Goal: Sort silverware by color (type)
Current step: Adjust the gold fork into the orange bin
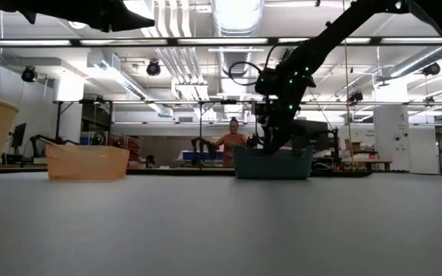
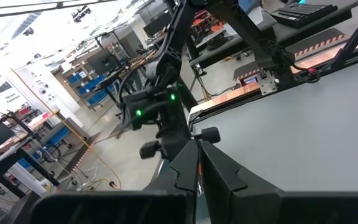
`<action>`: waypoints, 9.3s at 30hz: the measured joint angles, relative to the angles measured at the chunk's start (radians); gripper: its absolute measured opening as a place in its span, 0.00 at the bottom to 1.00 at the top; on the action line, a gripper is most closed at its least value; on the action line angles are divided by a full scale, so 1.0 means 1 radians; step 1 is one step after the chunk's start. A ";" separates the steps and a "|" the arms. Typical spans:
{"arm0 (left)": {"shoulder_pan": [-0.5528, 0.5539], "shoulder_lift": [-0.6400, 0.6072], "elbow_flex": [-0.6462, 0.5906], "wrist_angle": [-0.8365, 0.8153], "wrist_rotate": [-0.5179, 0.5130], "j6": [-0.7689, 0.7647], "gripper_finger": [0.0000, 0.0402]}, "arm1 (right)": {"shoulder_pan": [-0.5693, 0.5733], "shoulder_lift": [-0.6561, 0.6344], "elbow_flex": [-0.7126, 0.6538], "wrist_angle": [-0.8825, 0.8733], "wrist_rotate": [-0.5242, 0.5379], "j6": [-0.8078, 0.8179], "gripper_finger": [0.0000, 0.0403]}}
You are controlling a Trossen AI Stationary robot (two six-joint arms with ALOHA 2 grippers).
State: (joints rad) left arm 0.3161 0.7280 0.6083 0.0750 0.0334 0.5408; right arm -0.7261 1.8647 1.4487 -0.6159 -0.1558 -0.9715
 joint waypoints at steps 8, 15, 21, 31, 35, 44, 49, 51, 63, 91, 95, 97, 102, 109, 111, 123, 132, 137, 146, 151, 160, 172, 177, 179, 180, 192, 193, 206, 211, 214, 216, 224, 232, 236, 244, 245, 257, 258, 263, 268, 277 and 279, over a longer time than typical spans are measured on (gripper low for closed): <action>0.000 0.023 0.000 -0.004 -0.061 -0.099 0.00 | 0.019 -0.100 0.000 -0.018 -0.001 0.434 0.25; 0.000 0.092 0.010 -0.049 -0.390 -0.261 0.00 | 0.056 -0.180 0.001 -0.098 -0.001 0.762 0.17; 0.020 0.193 0.191 -0.467 -0.440 -0.469 0.00 | 0.136 -0.226 -0.021 -0.179 -0.003 0.814 0.09; 0.129 0.391 0.430 -1.085 -0.282 -0.584 0.00 | 0.260 -0.344 -0.272 0.029 -0.005 0.851 0.03; 0.215 0.447 0.445 -1.173 -0.154 -0.535 0.00 | 0.284 -0.415 -0.387 0.189 -0.003 0.886 0.03; 0.434 0.586 0.444 -1.283 -0.069 -0.478 0.00 | 0.323 -0.557 -0.546 0.440 0.000 0.882 0.03; 0.498 0.657 0.444 -1.288 -0.068 -0.472 0.00 | 0.336 -0.596 -0.577 0.476 0.000 0.837 0.03; 0.511 0.682 0.444 -1.288 -0.068 -0.471 0.01 | 0.336 -0.605 -0.580 0.472 0.000 0.822 0.03; 0.520 0.770 0.443 -1.276 -0.073 -0.449 0.20 | 0.336 -0.606 -0.581 0.472 0.001 0.804 0.03; 0.522 0.866 0.443 -1.227 -0.128 -0.509 0.22 | 0.336 -0.606 -0.583 0.472 0.000 0.796 0.03; 0.523 0.890 0.443 -1.226 -0.129 -0.517 0.21 | 0.336 -0.606 -0.583 0.472 0.000 0.796 0.03; 0.523 0.901 0.443 -1.225 -0.133 -0.524 0.21 | 0.336 -0.606 -0.583 0.472 0.000 0.792 0.03; 0.524 0.912 0.444 -1.222 -0.138 -0.532 0.20 | 0.336 -0.605 -0.583 0.472 0.000 0.786 0.03; 0.524 0.912 0.442 -1.211 -0.129 -0.551 0.20 | 0.336 -0.605 -0.583 0.472 0.000 0.774 0.03; 0.524 0.912 0.442 -1.197 -0.129 -0.557 0.20 | 0.336 -0.605 -0.583 0.472 0.000 0.774 0.03; 0.524 0.912 0.442 -1.194 -0.129 -0.557 0.20 | 0.336 -0.605 -0.583 0.472 0.000 0.777 0.03; 0.524 0.911 0.442 -1.192 -0.130 -0.557 0.19 | 0.336 -0.605 -0.583 0.472 0.000 0.777 0.03; 0.524 0.911 0.442 -1.191 -0.130 -0.557 0.19 | 0.336 -0.605 -0.583 0.472 0.000 0.777 0.03; 0.524 0.911 0.442 -1.189 -0.130 -0.557 0.19 | 0.336 -0.605 -0.583 0.472 0.000 0.777 0.03; 0.524 0.911 0.442 -1.189 -0.130 -0.557 0.19 | 0.336 -0.605 -0.583 0.472 0.000 0.772 0.03; 0.524 0.910 0.442 -1.189 -0.130 -0.557 0.19 | 0.336 -0.605 -0.583 0.472 0.000 0.770 0.03; 0.524 0.909 0.443 -1.191 -0.138 -0.562 0.02 | 0.336 -0.605 -0.583 0.472 0.000 0.770 0.03; 0.523 0.909 0.443 -1.190 -0.132 -0.570 0.01 | 0.336 -0.605 -0.583 0.472 0.000 0.770 0.03; 0.523 0.909 0.443 -1.190 -0.136 -0.576 0.01 | 0.335 -0.605 -0.583 0.472 0.000 0.770 0.03; 0.523 0.909 0.443 -1.191 -0.146 -0.576 0.01 | 0.336 -0.605 -0.583 0.472 0.000 0.770 0.03; 0.523 0.892 0.503 -1.210 -0.192 -0.580 0.00 | 0.336 -0.605 -0.583 0.471 0.000 0.770 0.03; 0.523 0.892 0.512 -1.215 -0.210 -0.573 0.00 | 0.336 -0.605 -0.583 0.472 0.000 0.770 0.03; 0.523 0.891 0.539 -1.252 -0.274 -0.556 0.00 | 0.336 -0.605 -0.583 0.472 0.000 0.770 0.03; 0.524 0.890 0.542 -1.254 -0.181 -0.517 0.00 | 0.336 -0.605 -0.583 0.471 0.001 0.769 0.03; 0.523 0.890 0.542 -1.253 -0.102 -0.508 0.00 | 0.335 -0.605 -0.583 0.471 0.000 0.769 0.03; 0.523 0.890 0.542 -1.247 -0.098 -0.518 0.01 | 0.335 -0.605 -0.583 0.471 0.001 0.769 0.03; 0.535 0.901 0.542 -1.202 -0.102 -0.524 0.16 | 0.336 -0.605 -0.584 0.468 0.000 0.770 0.03; 0.536 0.964 0.536 -1.202 -0.103 -0.535 0.28 | 0.335 -0.605 -0.585 0.464 0.000 0.769 0.03; 0.536 0.989 0.536 -1.201 -0.104 -0.535 0.29 | 0.335 -0.605 -0.585 0.464 0.000 0.769 0.03; 0.536 1.006 0.536 -1.198 -0.105 -0.535 0.22 | 0.335 -0.605 -0.585 0.464 0.001 0.761 0.03; 0.536 1.006 0.536 -1.198 -0.105 -0.535 0.21 | 0.335 -0.605 -0.585 0.464 0.001 0.760 0.03; 0.536 1.006 0.536 -1.195 -0.105 -0.539 0.01 | 0.335 -0.605 -0.586 0.464 0.001 0.761 0.03; 0.536 1.006 0.536 -1.195 -0.104 -0.541 0.01 | 0.335 -0.605 -0.586 0.464 0.000 0.761 0.03; 0.536 1.002 0.537 -1.200 -0.103 -0.550 0.01 | 0.335 -0.605 -0.586 0.464 0.000 0.761 0.03; 0.536 0.999 0.564 -1.228 -0.103 -0.550 0.01 | 0.335 -0.605 -0.586 0.464 0.001 0.760 0.03; 0.536 0.997 0.666 -1.314 -0.228 -0.549 0.00 | 0.335 -0.605 -0.586 0.464 0.001 0.758 0.03; 0.536 0.996 0.679 -1.315 -0.235 -0.548 0.00 | 0.335 -0.605 -0.586 0.464 0.001 0.757 0.03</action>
State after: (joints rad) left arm 0.8522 1.7245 1.2868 -1.2398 -0.2019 -0.0074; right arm -0.3912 1.2602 0.8631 -0.1516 -0.1551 -0.2142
